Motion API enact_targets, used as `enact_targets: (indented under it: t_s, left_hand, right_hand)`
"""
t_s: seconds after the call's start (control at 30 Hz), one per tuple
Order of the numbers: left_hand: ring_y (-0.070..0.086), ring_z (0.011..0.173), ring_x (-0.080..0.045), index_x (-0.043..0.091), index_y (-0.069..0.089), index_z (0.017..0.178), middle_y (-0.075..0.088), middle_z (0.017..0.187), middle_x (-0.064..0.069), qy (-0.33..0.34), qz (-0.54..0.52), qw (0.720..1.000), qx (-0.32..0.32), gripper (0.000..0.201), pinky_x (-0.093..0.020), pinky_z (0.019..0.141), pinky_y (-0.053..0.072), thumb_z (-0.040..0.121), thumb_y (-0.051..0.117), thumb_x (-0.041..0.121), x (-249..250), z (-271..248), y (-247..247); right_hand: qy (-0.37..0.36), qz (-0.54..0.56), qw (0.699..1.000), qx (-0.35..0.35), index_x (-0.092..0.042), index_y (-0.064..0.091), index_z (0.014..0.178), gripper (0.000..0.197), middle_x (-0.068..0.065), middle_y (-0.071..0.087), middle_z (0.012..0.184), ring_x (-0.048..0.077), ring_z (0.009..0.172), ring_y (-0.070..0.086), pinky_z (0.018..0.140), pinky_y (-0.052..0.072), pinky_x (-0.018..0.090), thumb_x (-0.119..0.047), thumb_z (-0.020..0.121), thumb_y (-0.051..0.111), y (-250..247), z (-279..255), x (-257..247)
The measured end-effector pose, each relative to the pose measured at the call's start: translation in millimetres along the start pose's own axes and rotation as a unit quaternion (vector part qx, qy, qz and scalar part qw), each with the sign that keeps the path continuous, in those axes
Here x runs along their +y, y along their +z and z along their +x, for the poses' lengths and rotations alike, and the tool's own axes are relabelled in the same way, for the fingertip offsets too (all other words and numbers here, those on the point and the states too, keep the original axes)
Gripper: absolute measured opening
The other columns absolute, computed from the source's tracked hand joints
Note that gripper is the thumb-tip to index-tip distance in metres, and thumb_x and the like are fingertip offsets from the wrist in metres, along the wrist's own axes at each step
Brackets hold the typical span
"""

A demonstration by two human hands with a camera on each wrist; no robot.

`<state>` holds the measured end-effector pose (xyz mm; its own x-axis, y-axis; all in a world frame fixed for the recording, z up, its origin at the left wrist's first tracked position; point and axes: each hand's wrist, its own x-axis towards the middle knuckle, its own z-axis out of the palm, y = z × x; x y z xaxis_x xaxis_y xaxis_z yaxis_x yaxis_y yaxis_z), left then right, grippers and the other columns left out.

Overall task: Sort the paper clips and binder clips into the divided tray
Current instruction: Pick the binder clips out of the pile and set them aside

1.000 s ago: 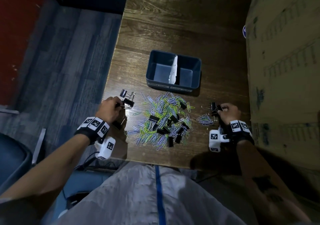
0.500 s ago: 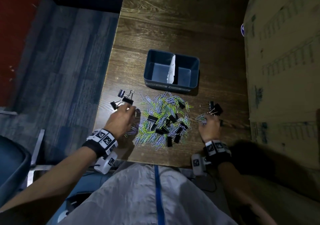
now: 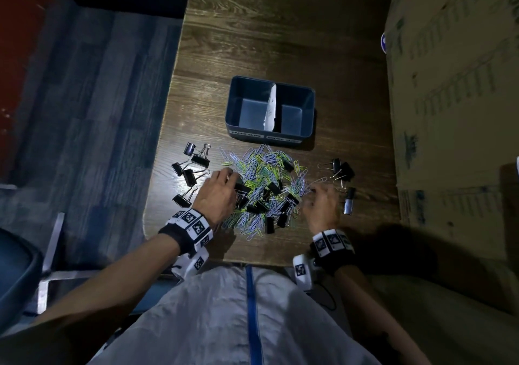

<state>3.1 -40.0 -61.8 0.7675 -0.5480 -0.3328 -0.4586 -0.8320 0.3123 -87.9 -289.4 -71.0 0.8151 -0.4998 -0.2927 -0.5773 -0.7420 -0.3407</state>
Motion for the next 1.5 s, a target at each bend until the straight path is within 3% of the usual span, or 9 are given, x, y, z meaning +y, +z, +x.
enact_targets:
  t_s: [0.1, 0.2, 0.37, 0.53, 0.7, 0.83, 1.0, 1.17, 1.5]
  left_hand:
    - [0.029, 0.135, -0.033, 0.011, 0.029, 0.143, 0.028, 0.148, -0.019, -0.027, -0.005, 0.999, -0.038, 0.057, -0.045, 0.111, 0.032, 0.094, 0.053, 0.028, 3, -3, 4]
    - [0.013, 0.144, -0.038, 0.003, 0.018, 0.149, 0.015, 0.155, -0.021, -0.003, -0.030, 0.998, -0.062, 0.062, -0.041, 0.117, 0.012, 0.099, 0.047, 0.026, 11, -7, 10]
    - [0.039, 0.130, -0.032, 0.007, 0.034, 0.142, 0.034, 0.145, -0.020, 0.020, -0.051, 0.998, 0.016, 0.059, -0.049, 0.103, 0.044, 0.090, 0.058, 0.018, 8, 0, 5]
    - [0.023, 0.140, -0.036, 0.014, 0.021, 0.147, 0.015, 0.155, -0.021, -0.027, -0.055, 0.998, 0.000, 0.062, -0.051, 0.111, 0.030, 0.095, 0.049, 0.034, 7, 27, -4]
    - [0.001, 0.146, -0.037, 0.015, 0.003, 0.153, -0.003, 0.160, -0.016, -0.009, -0.020, 0.996, -0.090, 0.069, -0.051, 0.118, 0.015, 0.099, 0.038, 0.040, 14, 37, 7]
    - [0.023, 0.141, -0.036, 0.009, 0.025, 0.148, 0.022, 0.154, -0.019, 0.036, -0.035, 0.996, -0.071, 0.064, -0.052, 0.113, 0.030, 0.093, 0.054, 0.025, 22, 35, 7]
    - [0.049, 0.103, -0.020, 0.012, 0.052, 0.122, 0.051, 0.119, -0.008, 0.048, -0.060, 0.997, 0.020, 0.034, -0.039, 0.088, 0.051, 0.091, 0.059, 0.024, 26, 29, 1]
    - [0.049, 0.107, -0.023, 0.017, 0.041, 0.136, 0.046, 0.129, -0.010, 0.134, 0.012, 0.990, -0.031, 0.056, -0.039, 0.081, 0.054, 0.086, 0.065, 0.029, 37, 24, 14]
    - [0.047, 0.114, -0.026, 0.018, 0.038, 0.138, 0.043, 0.131, -0.011, 0.095, 0.039, 0.992, -0.072, 0.060, -0.040, 0.083, 0.055, 0.085, 0.066, 0.026, 70, 42, 7]
  right_hand:
    - [0.052, -0.016, 0.998, -0.041, -0.019, 0.056, 0.130, 0.046, 0.013, 0.042, 0.137, 0.034, 0.128, 0.042, 0.098, 0.046, 0.041, -0.013, 0.086, 0.067, 0, -4, 7]
    - [-0.009, -0.023, 0.997, -0.077, -0.017, 0.051, 0.135, 0.051, 0.012, 0.042, 0.138, 0.033, 0.126, 0.042, 0.102, 0.043, 0.043, -0.008, 0.087, 0.063, 6, -12, -1]
    - [-0.074, -0.021, 0.996, -0.045, -0.019, 0.052, 0.135, 0.050, 0.007, 0.047, 0.132, 0.028, 0.121, 0.047, 0.101, 0.047, 0.043, -0.017, 0.088, 0.066, 14, -12, -7]
    - [0.010, -0.015, 0.999, -0.044, -0.018, 0.038, 0.147, 0.059, 0.018, 0.033, 0.149, 0.037, 0.136, 0.034, 0.104, 0.042, 0.052, -0.035, 0.094, 0.060, 10, 5, -17]
    - [-0.101, -0.012, 0.992, -0.074, -0.012, 0.042, 0.145, 0.055, 0.021, 0.035, 0.153, 0.040, 0.137, 0.036, 0.111, 0.036, 0.051, -0.028, 0.095, 0.058, 19, 0, -39]
    - [-0.151, -0.015, 0.987, -0.061, -0.012, 0.053, 0.136, 0.044, 0.013, 0.053, 0.135, 0.032, 0.124, 0.048, 0.103, 0.045, 0.048, -0.021, 0.093, 0.060, 11, 4, -43]
    - [-0.112, -0.015, 0.992, -0.058, -0.013, 0.053, 0.135, 0.041, 0.008, 0.052, 0.134, 0.026, 0.125, 0.046, 0.108, 0.040, 0.044, -0.019, 0.095, 0.059, -6, 36, -55]
    - [-0.157, -0.047, 0.984, -0.071, -0.013, 0.059, 0.131, 0.046, 0.009, 0.054, 0.140, 0.029, 0.129, 0.048, 0.106, 0.045, 0.044, 0.002, 0.088, 0.064, 0, 59, -62]
    - [-0.102, -0.028, 0.993, -0.056, -0.016, 0.064, 0.121, 0.040, 0.012, 0.054, 0.125, 0.032, 0.104, 0.062, 0.082, 0.057, 0.048, -0.003, 0.083, 0.072, 15, 65, -65]
